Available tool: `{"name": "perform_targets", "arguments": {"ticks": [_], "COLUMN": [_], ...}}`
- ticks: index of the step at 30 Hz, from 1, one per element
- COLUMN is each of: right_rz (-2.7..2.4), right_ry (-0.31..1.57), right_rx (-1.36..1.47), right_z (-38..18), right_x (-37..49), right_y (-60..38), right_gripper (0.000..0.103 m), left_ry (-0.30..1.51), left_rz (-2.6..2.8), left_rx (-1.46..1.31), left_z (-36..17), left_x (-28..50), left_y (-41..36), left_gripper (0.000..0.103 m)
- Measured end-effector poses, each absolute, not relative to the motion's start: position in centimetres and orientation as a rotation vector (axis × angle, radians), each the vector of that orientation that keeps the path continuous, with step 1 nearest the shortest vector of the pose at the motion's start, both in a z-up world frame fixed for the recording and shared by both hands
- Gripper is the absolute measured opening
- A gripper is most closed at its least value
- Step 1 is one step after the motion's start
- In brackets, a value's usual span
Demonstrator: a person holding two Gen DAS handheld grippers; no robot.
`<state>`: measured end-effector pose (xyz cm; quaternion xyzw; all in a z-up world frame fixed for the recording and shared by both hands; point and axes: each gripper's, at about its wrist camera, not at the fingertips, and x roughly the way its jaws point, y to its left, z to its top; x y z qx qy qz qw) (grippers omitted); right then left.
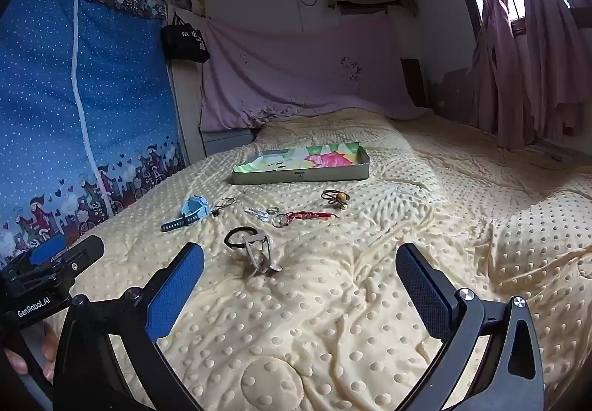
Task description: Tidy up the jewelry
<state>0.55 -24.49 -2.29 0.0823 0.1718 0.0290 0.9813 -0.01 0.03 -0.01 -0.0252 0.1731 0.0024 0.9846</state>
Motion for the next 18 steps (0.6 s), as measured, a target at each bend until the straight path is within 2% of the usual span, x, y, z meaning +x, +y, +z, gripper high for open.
{"name": "perform_targets", "arguments": {"ticks": [18], "right_rz": [0.057], "right_ry": [0.343], "right_rx": [0.156], "right_z": [-2.24], "right_x": [0.52], "right_y": [-24.29], "right_gripper": [0.102], "left_ry": [0.355], "left_rz": [0.004], "left_rx": [-0.074], "left_z": [0.30], "left_x": [-0.09], "left_y": [0.33], "left_gripper": [0.103]}}
